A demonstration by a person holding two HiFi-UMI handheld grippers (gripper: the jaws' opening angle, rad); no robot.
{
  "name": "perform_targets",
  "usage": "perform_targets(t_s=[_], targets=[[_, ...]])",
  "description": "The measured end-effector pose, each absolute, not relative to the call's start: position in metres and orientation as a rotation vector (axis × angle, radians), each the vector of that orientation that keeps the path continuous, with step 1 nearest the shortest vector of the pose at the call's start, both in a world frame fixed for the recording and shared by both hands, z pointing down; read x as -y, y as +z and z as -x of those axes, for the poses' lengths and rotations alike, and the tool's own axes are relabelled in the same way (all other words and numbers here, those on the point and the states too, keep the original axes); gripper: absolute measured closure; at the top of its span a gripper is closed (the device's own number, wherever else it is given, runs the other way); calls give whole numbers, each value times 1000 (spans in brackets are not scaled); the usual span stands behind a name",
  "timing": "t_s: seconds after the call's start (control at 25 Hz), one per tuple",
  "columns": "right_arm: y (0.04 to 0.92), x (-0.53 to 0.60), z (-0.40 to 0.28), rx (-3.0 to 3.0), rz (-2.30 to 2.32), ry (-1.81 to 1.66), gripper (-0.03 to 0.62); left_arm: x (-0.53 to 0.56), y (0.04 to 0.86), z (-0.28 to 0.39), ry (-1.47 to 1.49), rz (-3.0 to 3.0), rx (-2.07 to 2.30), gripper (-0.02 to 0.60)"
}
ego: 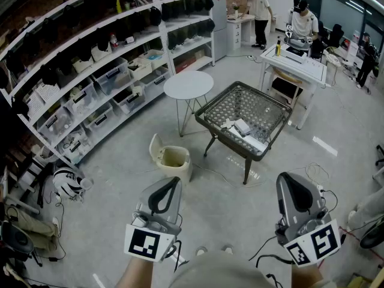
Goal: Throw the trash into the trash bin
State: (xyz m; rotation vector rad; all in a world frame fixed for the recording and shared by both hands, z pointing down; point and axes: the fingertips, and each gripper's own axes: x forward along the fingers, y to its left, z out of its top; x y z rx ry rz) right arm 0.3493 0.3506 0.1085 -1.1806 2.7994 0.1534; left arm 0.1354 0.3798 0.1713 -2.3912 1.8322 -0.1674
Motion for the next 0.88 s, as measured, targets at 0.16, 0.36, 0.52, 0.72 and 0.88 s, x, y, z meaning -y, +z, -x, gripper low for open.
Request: perform_targets(t_s=[0.16,0.36,0.52,0.72,0.88], targets=[[112,-350,-358,-2794,1193,123,592,-381,175,-142,-163,2395,-1835,580],[111,-353,-367,-2805,1168,129,591,-382,173,-151,-169,2396,-1837,578],[115,-354,-376,-2802,1163,132,591,-381,178,-159,-175,2403,-1851,579],[115,-349,-390,-2772,1155,83,589,-377,179,-169,-195,2408,-1860,579],[110,-345,-406,-2738,1128,90,368,-372,182,-180,-220,2405,-1864,580]])
